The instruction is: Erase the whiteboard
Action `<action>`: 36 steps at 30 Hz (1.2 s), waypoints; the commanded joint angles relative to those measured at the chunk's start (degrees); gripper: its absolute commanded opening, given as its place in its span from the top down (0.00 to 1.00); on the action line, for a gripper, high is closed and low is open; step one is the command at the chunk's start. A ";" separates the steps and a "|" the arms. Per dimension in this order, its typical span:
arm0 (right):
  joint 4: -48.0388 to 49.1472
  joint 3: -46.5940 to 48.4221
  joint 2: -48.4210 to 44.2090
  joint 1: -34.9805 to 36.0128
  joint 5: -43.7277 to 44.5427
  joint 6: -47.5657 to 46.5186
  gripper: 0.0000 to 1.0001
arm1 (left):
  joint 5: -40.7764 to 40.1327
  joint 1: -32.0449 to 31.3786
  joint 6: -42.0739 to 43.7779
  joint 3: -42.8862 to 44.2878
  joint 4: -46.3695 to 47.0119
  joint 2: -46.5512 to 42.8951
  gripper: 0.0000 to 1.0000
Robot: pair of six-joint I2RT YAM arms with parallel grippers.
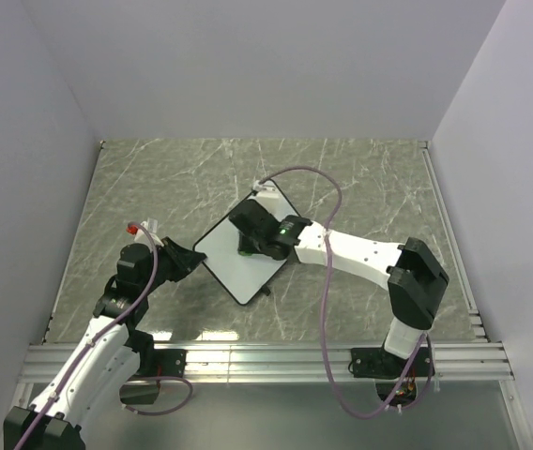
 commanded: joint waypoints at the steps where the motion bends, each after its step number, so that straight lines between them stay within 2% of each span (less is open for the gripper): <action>1: 0.88 5.10 0.86 2.99 -1.76 1.52 1.00 | -0.15 -0.15 1.57 0.52 -0.63 0.70 0.99; 6: -0.71 5.39 1.57 0.53 -0.53 1.51 1.00 | -0.41 -0.33 1.22 0.52 -1.25 -0.53 0.99; 14: 3.51 -7.97 -1.42 -8.43 -1.23 1.52 1.00 | -0.32 -0.77 1.57 1.14 -1.95 -0.09 0.99; 22: 5.79 -16.24 -3.44 -8.09 -3.08 3.45 1.00 | -0.15 -1.12 1.66 1.31 -2.04 0.44 0.99; 27: 4.92 -9.58 -2.83 -4.84 -5.01 3.71 1.00 | -0.33 -1.21 1.66 1.22 -1.86 0.26 1.00; 31: 5.01 0.60 -0.81 -0.98 -7.12 3.98 1.00 | -0.33 -1.21 1.57 1.14 -1.77 0.44 1.00; 36: 1.59 14.31 5.25 -1.05 -5.90 2.76 1.00 | -1.02 -1.73 1.22 1.31 -3.00 -0.88 1.00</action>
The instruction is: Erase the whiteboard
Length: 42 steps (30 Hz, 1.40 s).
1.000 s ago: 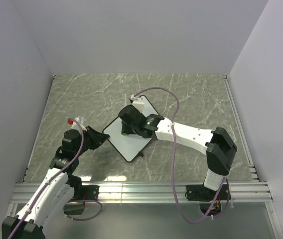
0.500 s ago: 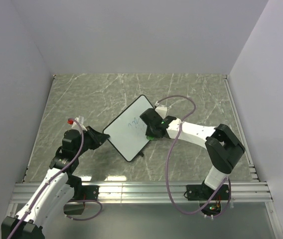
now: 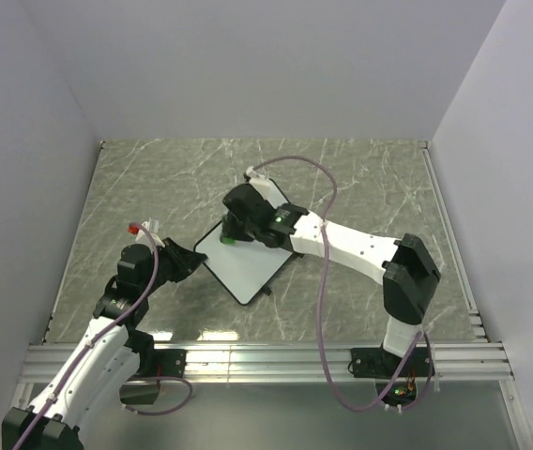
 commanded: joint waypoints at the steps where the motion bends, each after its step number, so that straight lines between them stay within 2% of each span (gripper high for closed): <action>1: -1.52 8.83 5.14 -1.03 1.14 -0.64 1.00 | -0.85 -1.14 0.50 1.18 -2.57 -0.70 1.00; 3: -3.71 14.00 7.44 -2.26 1.32 -1.34 1.00 | -1.12 -1.58 0.32 1.27 -3.18 -0.71 1.00; 6: -4.87 14.75 9.47 -3.40 1.93 -1.43 1.00 | -1.56 -2.20 0.41 1.53 -3.62 -0.44 1.00; 8: -3.91 11.77 8.07 -4.11 2.11 -1.00 1.00 | -1.73 -2.55 0.50 1.71 -3.80 -0.27 1.00; 14: 3.73 -9.92 -2.91 -5.52 2.73 1.91 1.00 | -2.70 -4.13 0.23 1.71 -4.32 -0.62 1.00; 18: 6.12 -14.00 -7.14 -6.04 2.73 1.99 1.00 | -3.05 -4.92 0.67 1.97 -4.24 0.52 1.00; 22: 7.52 -16.63 -6.27 -6.31 2.38 2.34 1.00 | -2.79 -5.19 0.67 2.06 -4.24 1.23 1.00; 37: 7.35 0.93 0.32 -7.19 -1.05 0.42 1.00 | -3.31 -6.16 0.67 2.32 -4.59 1.93 1.00; 42: 8.49 -4.85 -0.46 -9.73 -1.93 1.38 1.00 | -3.84 -6.42 0.41 2.41 -5.20 1.14 1.00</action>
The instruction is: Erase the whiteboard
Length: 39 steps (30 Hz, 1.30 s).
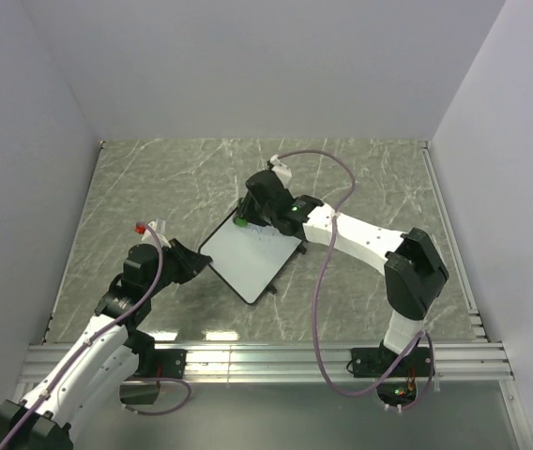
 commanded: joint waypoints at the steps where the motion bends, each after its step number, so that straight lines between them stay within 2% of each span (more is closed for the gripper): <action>1: 1.65 -6.48 -0.85 -2.78 -0.16 0.57 1.00 | -0.26 -0.98 1.02 1.14 -3.67 0.26 1.00; 7: 4.29 -18.89 -3.93 -4.54 0.89 0.40 1.00 | -0.43 -1.42 1.20 1.14 -3.59 1.05 1.00; 13: 5.61 -26.02 -4.90 -4.02 -0.51 2.94 1.00 | -0.52 -1.42 1.37 1.14 -3.15 1.93 1.00; 21: 5.60 -22.61 -4.99 -0.95 -3.85 3.21 1.00 | -0.61 -1.42 1.72 0.97 -2.62 2.46 1.00; 33: 3.33 -6.45 -2.01 -0.15 -6.49 3.92 1.00 | -1.58 -1.86 1.37 1.06 -3.23 1.59 1.00; 39: 2.18 -8.09 0.81 -1.91 -6.49 3.21 1.00 | -2.28 -2.65 1.11 1.23 -4.20 0.97 1.00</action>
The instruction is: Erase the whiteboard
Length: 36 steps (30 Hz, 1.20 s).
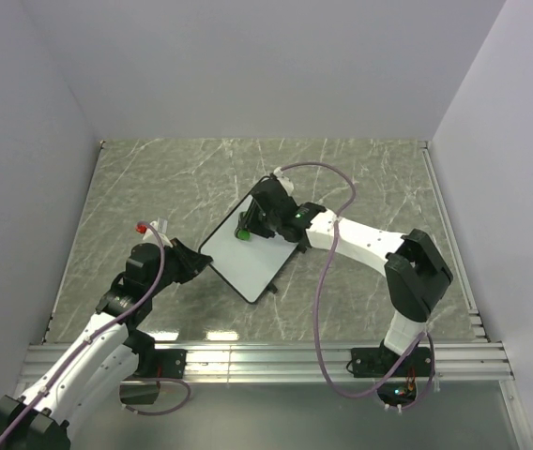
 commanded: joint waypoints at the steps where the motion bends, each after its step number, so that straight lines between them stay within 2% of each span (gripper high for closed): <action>1: -0.33 -1.63 1.95 -1.23 0.05 -0.22 1.00 | -0.12 -1.36 1.15 0.75 -3.92 0.09 1.00; 11: 4.15 -20.42 -4.64 -2.29 1.45 -1.10 1.00 | -0.82 -2.76 1.15 0.84 -4.09 0.62 1.00; 17: 5.29 -24.67 -6.41 -2.90 1.28 -0.57 1.00 | -0.64 -2.94 1.33 0.84 -3.83 1.24 1.00; 22: 3.98 -20.55 -5.96 -3.95 1.10 -0.31 1.00 | -0.47 -2.94 1.33 0.75 -3.57 1.24 1.00; 32: -2.96 3.87 0.71 -4.31 1.71 -5.14 1.00 | -0.56 -3.38 1.24 0.75 -3.74 0.97 1.00; 36: -4.20 6.53 3.43 -5.80 1.72 -6.02 1.00 | -0.99 -3.82 1.15 0.93 -4.27 0.62 1.00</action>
